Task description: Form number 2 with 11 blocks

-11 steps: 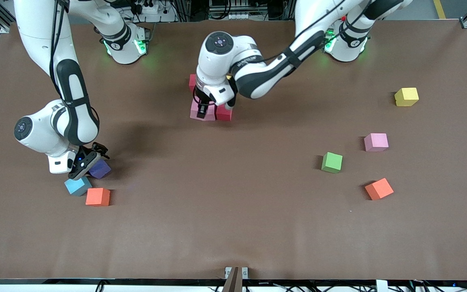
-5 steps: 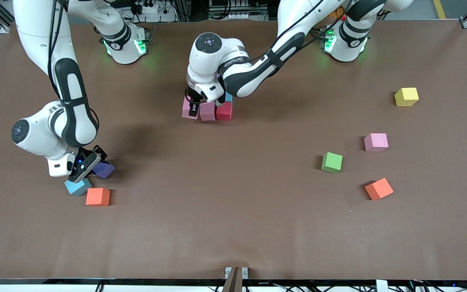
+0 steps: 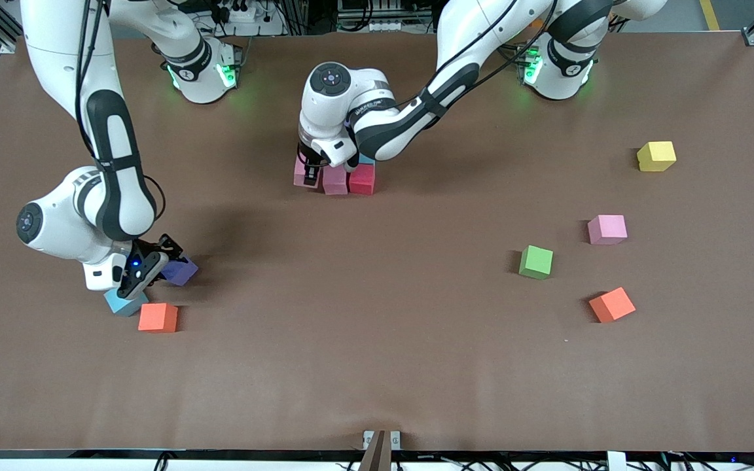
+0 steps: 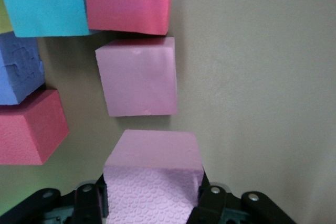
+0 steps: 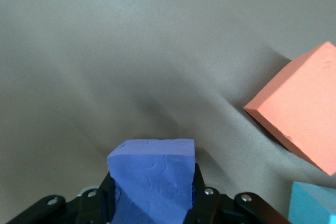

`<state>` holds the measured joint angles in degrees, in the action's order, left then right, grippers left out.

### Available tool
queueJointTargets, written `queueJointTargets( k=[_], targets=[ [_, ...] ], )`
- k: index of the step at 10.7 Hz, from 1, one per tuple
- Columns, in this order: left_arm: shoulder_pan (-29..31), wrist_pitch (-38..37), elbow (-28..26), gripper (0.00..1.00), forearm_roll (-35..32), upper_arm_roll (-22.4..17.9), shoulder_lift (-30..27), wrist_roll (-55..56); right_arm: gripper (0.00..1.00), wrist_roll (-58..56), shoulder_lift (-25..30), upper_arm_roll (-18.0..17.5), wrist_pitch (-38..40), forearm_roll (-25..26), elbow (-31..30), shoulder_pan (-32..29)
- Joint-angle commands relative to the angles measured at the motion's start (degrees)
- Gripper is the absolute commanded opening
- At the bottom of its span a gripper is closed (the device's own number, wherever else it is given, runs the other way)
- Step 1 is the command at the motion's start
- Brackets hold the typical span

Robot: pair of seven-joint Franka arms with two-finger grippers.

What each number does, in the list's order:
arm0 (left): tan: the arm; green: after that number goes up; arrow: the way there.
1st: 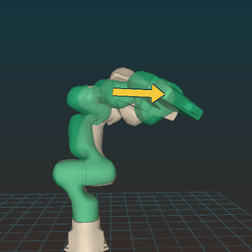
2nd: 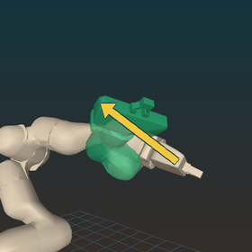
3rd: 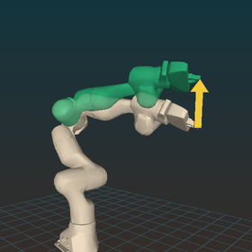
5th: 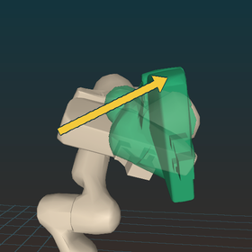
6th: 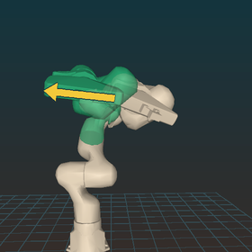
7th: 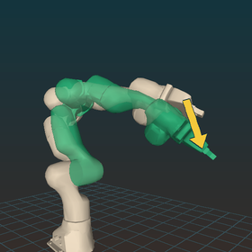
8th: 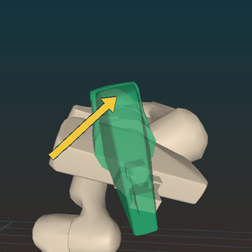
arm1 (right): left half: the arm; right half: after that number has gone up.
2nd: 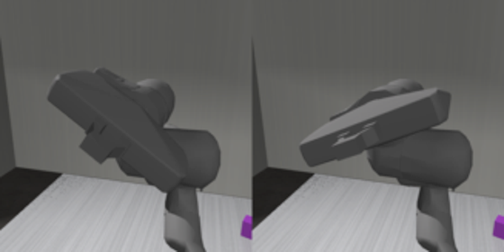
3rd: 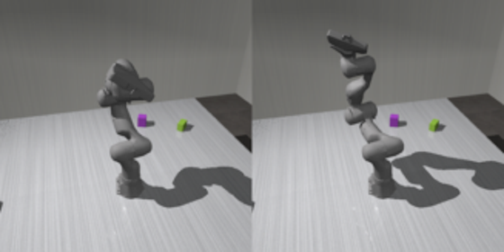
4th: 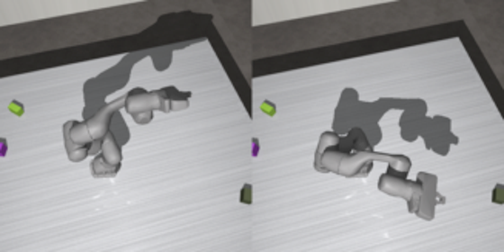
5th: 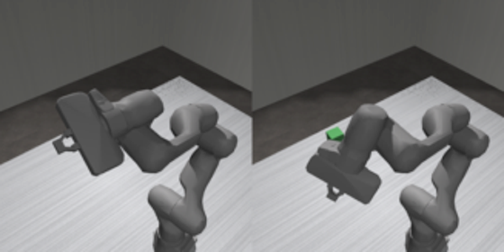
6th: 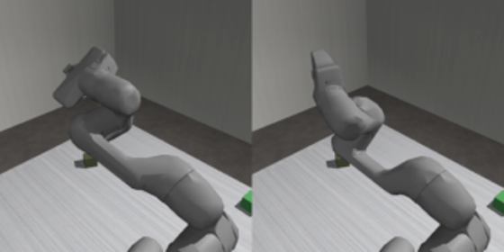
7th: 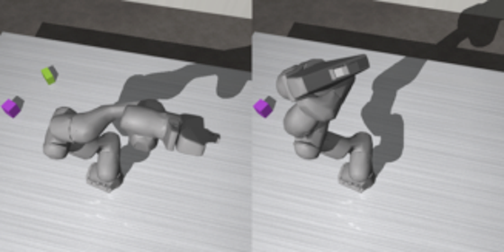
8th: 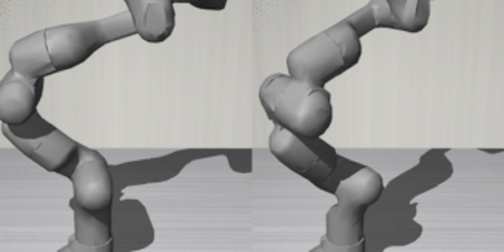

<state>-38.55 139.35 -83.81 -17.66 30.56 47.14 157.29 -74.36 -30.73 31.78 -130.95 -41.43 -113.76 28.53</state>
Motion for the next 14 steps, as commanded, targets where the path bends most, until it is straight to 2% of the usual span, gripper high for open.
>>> queueJointTargets(
  k=[1,3,5,9,14],
  targets=[
    [-1.53,-0.22,2.07,0.48,1.92,-0.67,1.11,5.75,0.12,7.44,0.23,0.13,0.69,-0.32,0.82,2.22],
    [-4.24,-1.35,2.51,0.47,2.54,-2.68,1.38,5.75,0.12,14.20,0.58,0.22,0.69,-0.32,0.74,4.68],
    [-4.87,-2.76,2.77,0.43,2.54,-3.05,1.38,5.75,0.12,20.89,2.15,0.39,0.95,-0.15,0.12,6.61],
    [-5.05,-2.94,2.69,0.42,2.54,-3.57,2.25,6.98,0.12,31.62,2.69,7.24,1.13,-0.23,-0.85,16.36],
    [-6.01,-2.77,2.77,0.42,2.45,-4.97,2.69,8.91,0.12,39.36,2.95,9.79,0.96,-0.32,-1.54,21.12]
  ],
)
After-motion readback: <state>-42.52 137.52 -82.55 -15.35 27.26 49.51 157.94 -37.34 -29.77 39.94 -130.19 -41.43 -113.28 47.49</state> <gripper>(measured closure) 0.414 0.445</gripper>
